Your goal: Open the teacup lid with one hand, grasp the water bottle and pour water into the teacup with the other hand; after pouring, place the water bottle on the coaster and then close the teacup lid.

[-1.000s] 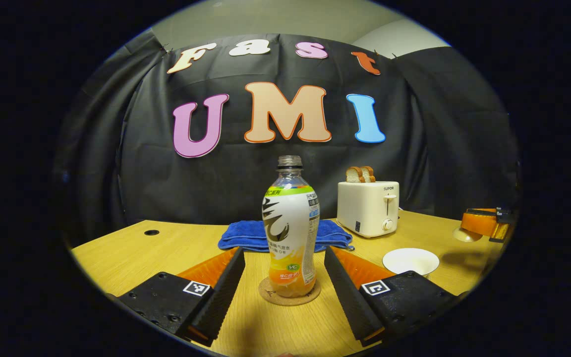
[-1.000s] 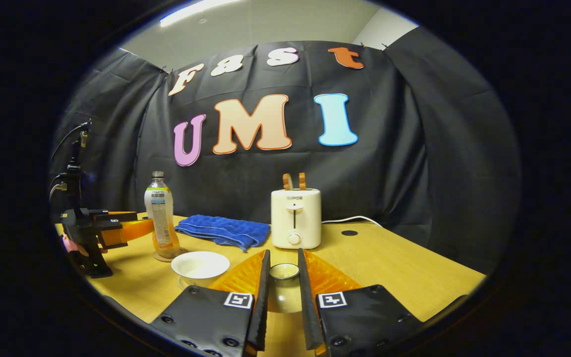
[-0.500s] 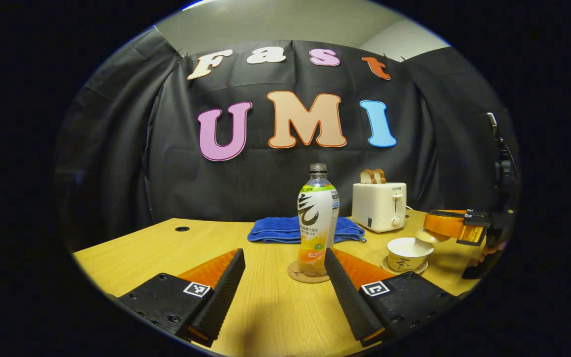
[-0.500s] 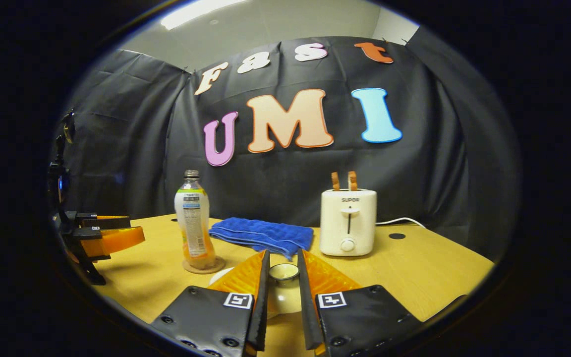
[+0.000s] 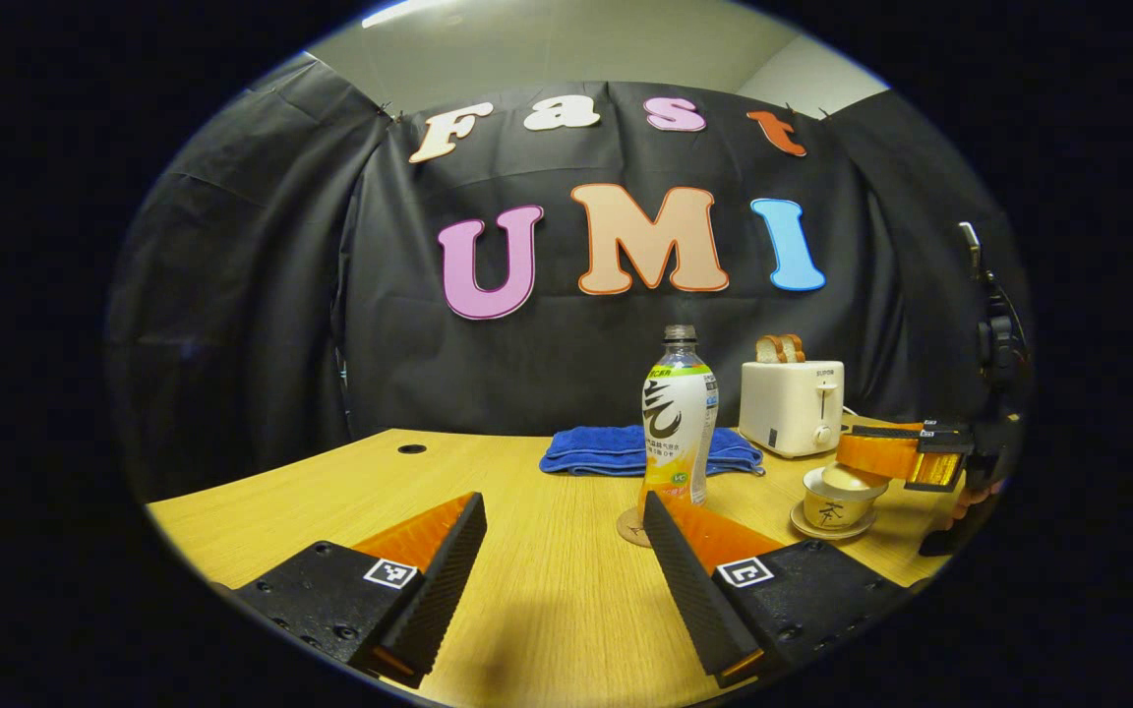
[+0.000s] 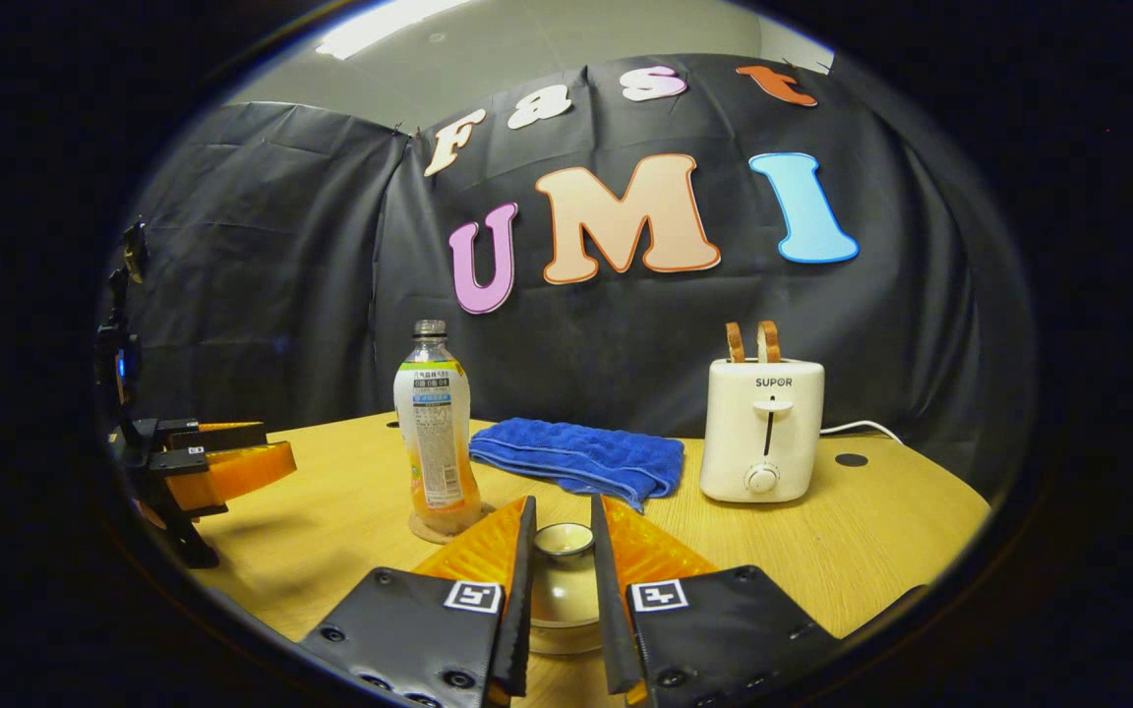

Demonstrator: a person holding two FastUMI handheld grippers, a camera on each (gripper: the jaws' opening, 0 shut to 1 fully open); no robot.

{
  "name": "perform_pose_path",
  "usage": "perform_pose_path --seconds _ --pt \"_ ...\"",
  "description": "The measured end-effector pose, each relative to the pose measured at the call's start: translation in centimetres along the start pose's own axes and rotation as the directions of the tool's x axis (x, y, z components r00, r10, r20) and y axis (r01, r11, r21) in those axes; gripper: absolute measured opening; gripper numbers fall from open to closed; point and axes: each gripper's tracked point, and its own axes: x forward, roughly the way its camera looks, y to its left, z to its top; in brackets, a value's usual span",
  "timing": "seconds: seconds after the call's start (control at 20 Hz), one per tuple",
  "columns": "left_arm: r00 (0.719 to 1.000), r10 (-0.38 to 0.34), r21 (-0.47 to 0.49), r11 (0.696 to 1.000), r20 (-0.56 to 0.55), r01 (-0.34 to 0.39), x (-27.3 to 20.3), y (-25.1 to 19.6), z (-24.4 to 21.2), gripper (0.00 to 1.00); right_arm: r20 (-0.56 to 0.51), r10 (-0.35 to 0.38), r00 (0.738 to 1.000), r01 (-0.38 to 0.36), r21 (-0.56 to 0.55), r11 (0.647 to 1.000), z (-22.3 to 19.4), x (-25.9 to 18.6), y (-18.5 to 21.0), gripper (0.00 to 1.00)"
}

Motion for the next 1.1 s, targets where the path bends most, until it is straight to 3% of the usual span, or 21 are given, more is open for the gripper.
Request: perform_pose_path --seconds 0.2,0.55,0.6,0.9,1.1 --pt "1.0 -0.002 0.0 1.0 -0.001 0.002 0.0 0.0 0.0 0.94 -0.065 0.007 0.998 -0.008 -0.01 1.0 -0.9 0.7 0.2 0.34" --pt "1.0 -0.006 -0.001 1.0 -0.001 0.006 0.0 -0.1 0.1 0.94 -0.072 -0.01 0.997 0.009 -0.008 1.0 -0.9 0.8 -0.1 0.36" --pt "1.0 -0.006 -0.001 1.0 -0.001 0.006 0.0 0.0 0.1 0.94 -0.074 -0.013 0.997 0.013 -0.007 1.0 -1.1 0.8 -0.2 0.41" --pt "1.0 -0.002 -0.001 1.0 -0.001 0.002 0.0 0.0 0.1 0.94 -0.033 -0.042 0.999 0.042 0.0 0.999 -0.4 -0.5 -0.6 0.99" --pt "1.0 0.002 0.0 1.0 -0.001 -0.002 0.0 -0.1 0.2 0.94 0.019 -0.061 0.998 0.061 0.004 0.998 0.2 -2.6 -1.0 0.98"
